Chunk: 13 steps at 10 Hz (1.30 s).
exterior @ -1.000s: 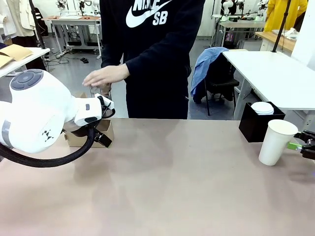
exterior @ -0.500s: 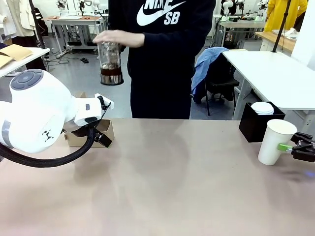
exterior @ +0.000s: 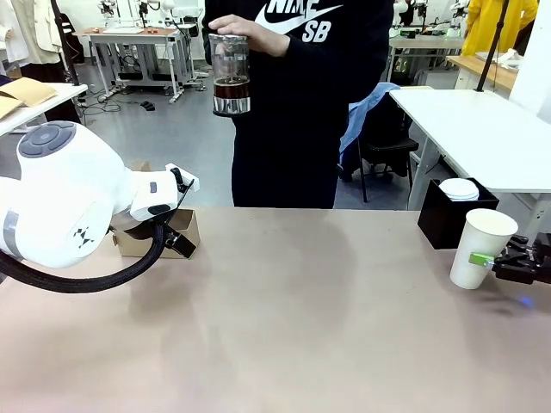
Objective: Pour a drink into a cup and package it in a carrier.
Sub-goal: Pick up the 600 ml Paper Cup and place it in the middle top area of the table.
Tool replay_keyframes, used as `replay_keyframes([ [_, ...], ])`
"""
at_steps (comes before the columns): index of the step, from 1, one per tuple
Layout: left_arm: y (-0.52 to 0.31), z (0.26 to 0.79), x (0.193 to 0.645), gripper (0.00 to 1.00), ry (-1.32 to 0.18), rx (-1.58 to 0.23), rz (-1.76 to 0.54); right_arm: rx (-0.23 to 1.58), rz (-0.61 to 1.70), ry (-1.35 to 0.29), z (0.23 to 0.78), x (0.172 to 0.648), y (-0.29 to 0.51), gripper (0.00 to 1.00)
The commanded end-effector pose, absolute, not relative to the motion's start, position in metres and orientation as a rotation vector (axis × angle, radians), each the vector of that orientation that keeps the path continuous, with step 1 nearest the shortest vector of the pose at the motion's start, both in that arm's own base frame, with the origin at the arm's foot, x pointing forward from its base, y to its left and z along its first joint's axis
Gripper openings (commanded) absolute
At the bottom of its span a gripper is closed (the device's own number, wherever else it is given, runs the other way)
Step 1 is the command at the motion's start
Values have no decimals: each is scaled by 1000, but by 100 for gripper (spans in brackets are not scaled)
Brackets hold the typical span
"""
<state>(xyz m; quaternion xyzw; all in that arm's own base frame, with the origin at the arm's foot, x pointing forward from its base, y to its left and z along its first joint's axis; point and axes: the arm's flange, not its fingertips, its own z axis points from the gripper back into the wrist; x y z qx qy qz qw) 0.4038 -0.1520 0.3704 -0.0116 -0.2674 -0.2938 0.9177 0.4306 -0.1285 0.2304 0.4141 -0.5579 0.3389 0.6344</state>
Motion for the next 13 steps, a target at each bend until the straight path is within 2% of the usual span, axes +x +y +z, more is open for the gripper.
replay_keyframes([
  [1,-152,370,404,100,-550,-24,-604,923,804,-1327,227,436,-124,100],
  [2,-152,370,404,100,-550,-24,-604,933,765,-1313,228,436,-126,81],
  [3,-152,370,404,100,-550,-24,-604,896,720,-1283,231,437,-133,81],
  [4,-152,370,404,100,-550,-24,-604,947,776,-1282,229,432,-127,81],
  [8,-152,370,404,100,-550,-24,-604,940,769,-1280,228,432,-130,81],
  [10,-152,370,404,100,-550,-24,-604,867,754,-1321,295,402,-97,81],
  [13,-152,370,404,100,-550,-24,-604,827,650,-1298,358,421,-15,81],
])
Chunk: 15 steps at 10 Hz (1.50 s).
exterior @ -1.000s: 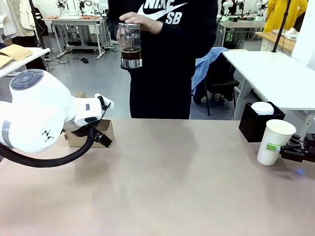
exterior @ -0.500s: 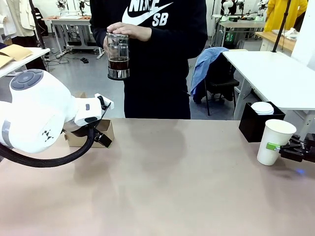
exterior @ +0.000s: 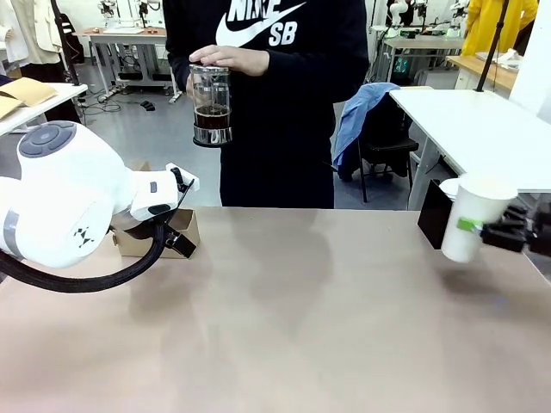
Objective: Pour a drink into a cup and package it in a carrier.
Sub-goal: Pick up the 600 ml Paper Cup and place it in the middle top area of the table, then when a person places the Paper Cup Lid on the 600 ml Paper Cup , lift the 600 ml Paper Cup.
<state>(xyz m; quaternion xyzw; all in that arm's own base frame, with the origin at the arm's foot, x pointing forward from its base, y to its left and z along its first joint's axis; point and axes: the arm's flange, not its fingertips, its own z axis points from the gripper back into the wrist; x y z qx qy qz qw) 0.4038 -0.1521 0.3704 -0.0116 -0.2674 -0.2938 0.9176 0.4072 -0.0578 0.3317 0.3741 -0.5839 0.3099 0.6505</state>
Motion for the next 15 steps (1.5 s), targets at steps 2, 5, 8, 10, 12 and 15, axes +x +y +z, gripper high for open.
replay_keyframes([
  [2,-152,370,404,100,-550,-24,-604,841,714,-1308,367,462,50,81],
  [5,-152,370,404,100,-550,-24,-604,882,684,-1343,331,548,118,81],
  [8,-152,370,404,100,-550,-24,-604,838,645,-1390,282,588,135,81],
  [10,-152,370,404,100,-550,-24,-604,830,643,-1390,271,590,139,81],
  [12,-152,370,404,100,-550,-24,-604,857,646,-1353,263,593,129,81],
  [15,-152,370,404,100,-550,-24,-604,857,646,-1353,263,593,129,81],
])
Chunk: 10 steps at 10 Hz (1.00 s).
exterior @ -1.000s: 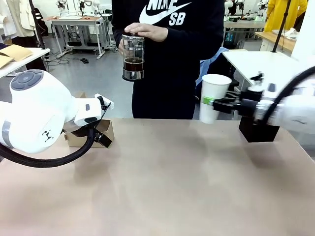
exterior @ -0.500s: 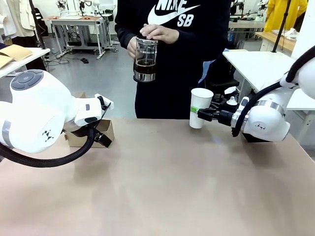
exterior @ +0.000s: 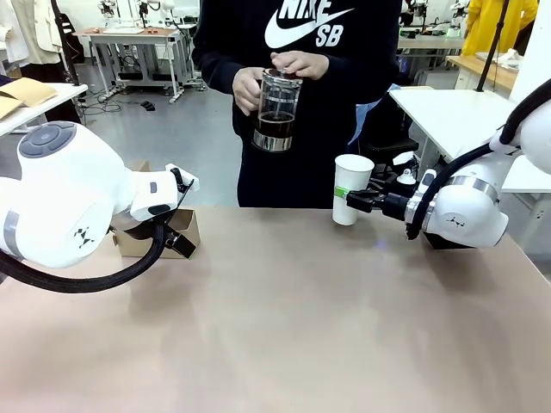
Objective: Pour a drink into a cup and package it in a carrier.
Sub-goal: When a person places the Paper Cup Lid on the 600 ml Paper Cup , lift the 600 ml Paper Cup.
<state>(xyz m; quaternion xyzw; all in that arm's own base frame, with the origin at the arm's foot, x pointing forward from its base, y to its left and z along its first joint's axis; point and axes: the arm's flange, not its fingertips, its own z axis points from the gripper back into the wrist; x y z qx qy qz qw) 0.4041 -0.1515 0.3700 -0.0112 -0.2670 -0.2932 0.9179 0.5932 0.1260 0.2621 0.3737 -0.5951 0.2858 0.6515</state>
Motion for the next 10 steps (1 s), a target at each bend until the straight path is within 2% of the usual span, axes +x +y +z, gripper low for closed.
replay_keyframes([
  [1,-152,370,404,100,-550,-24,-604,857,646,-1353,263,593,129,81],
  [10,-152,370,404,100,-550,-24,-604,857,646,-1353,263,593,129,81],
])
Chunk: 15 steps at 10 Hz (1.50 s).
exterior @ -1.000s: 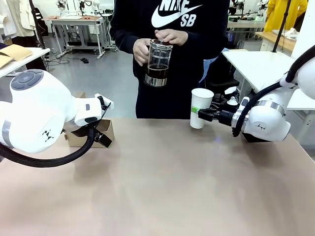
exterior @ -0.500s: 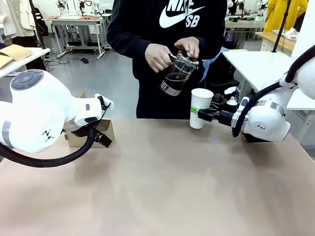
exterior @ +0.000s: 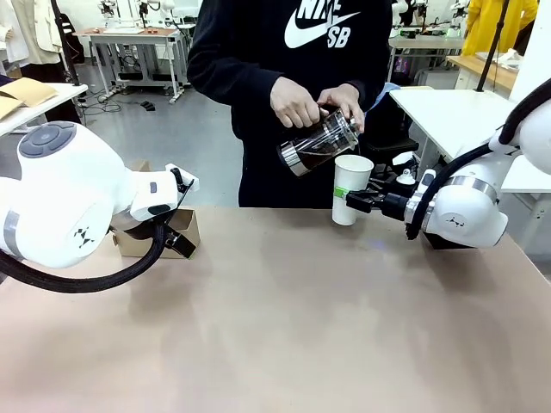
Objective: Pour a drink into a cup and package it in a carrier.
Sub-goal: When a person places the Paper Cup Lid on the 600 ml Paper Cup , lift the 600 ml Paper Cup.
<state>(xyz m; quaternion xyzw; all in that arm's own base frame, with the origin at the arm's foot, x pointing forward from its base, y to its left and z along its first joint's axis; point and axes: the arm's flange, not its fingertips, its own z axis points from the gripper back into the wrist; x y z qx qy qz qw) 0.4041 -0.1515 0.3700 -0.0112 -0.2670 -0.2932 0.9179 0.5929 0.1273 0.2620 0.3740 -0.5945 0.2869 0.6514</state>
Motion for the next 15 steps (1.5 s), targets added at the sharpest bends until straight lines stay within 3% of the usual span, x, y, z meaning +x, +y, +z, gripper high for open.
replay_keyframes([
  [1,-152,370,404,100,-550,-24,-604,857,646,-1353,263,593,129,81],
  [15,-152,370,404,100,-550,-24,-604,857,646,-1353,263,593,129,81],
])
